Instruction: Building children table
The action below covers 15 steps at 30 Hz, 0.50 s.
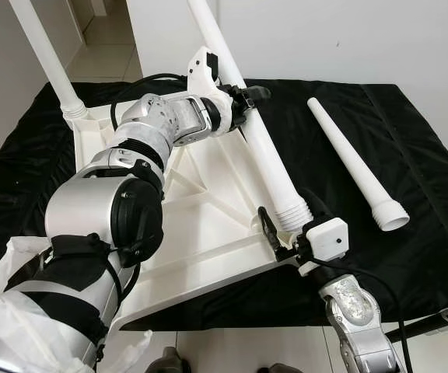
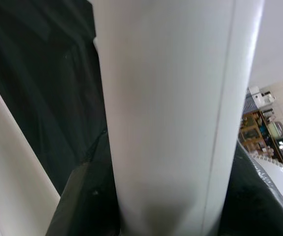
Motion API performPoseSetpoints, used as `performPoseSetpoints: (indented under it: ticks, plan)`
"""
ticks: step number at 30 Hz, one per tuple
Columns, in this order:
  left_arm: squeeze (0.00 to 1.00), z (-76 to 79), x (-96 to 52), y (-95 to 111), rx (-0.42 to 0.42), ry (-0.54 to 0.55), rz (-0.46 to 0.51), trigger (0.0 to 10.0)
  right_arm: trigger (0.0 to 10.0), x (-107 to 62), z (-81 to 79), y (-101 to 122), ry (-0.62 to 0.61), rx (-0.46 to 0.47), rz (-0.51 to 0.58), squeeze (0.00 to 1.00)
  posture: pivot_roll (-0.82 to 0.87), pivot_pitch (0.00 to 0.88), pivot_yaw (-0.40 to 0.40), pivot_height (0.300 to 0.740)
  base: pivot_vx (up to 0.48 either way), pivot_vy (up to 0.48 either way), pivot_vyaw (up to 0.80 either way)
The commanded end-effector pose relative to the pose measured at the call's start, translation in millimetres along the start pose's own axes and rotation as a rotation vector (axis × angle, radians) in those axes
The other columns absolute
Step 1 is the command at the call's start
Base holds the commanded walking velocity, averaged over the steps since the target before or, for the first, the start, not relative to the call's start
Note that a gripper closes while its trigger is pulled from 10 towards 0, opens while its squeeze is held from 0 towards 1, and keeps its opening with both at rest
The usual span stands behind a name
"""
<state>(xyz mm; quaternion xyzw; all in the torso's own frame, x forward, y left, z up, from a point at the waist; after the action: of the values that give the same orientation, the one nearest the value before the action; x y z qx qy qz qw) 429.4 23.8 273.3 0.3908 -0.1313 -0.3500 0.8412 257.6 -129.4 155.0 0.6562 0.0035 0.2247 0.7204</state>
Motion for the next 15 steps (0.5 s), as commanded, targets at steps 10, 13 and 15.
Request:
performPoseSetpoints:
  ticks: [10, 13, 15]
  plan:
    - [0.00, 20.8, -0.1, 32, 0.297, -0.036, 0.150, 10.0, 10.0, 12.0, 13.0, 13, -0.062, 0.127, -0.013, 0.00, -0.07, 0.007, 0.049, 0.740, 0.000, 0.000, 0.00]
    - [0.00, 22.4, -2.5, 43, 0.374, -0.006, 0.213, 10.0, 10.0, 14.7, 15.7, 14, -0.063, 0.121, -0.033, 0.00, -0.07, 0.009, 0.047, 0.740, 0.000, 0.000, 0.00]
    - [0.00, 29.1, -5.1, 53, 0.427, 0.000, 0.280, 10.0, 10.0, 19.3, 18.2, 14, -0.066, 0.097, -0.059, 0.00, -0.07, 0.011, 0.046, 0.740, 0.000, 0.000, 0.00]
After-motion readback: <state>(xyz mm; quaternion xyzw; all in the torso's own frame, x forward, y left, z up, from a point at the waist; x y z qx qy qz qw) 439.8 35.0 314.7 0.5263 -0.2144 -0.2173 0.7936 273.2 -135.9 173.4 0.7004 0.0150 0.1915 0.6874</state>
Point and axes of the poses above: a point about 5 cm out from each wrist's last joint towards the gripper, its own x axis pointing out of the wrist towards the gripper, its own y axis along the axis of the wrist's last joint, z = x × y, the point moved 3 cm from there along x, pointing out of the wrist towards the gripper, and after that the axes turned 5 degrees about x, right-handed, at the moved point
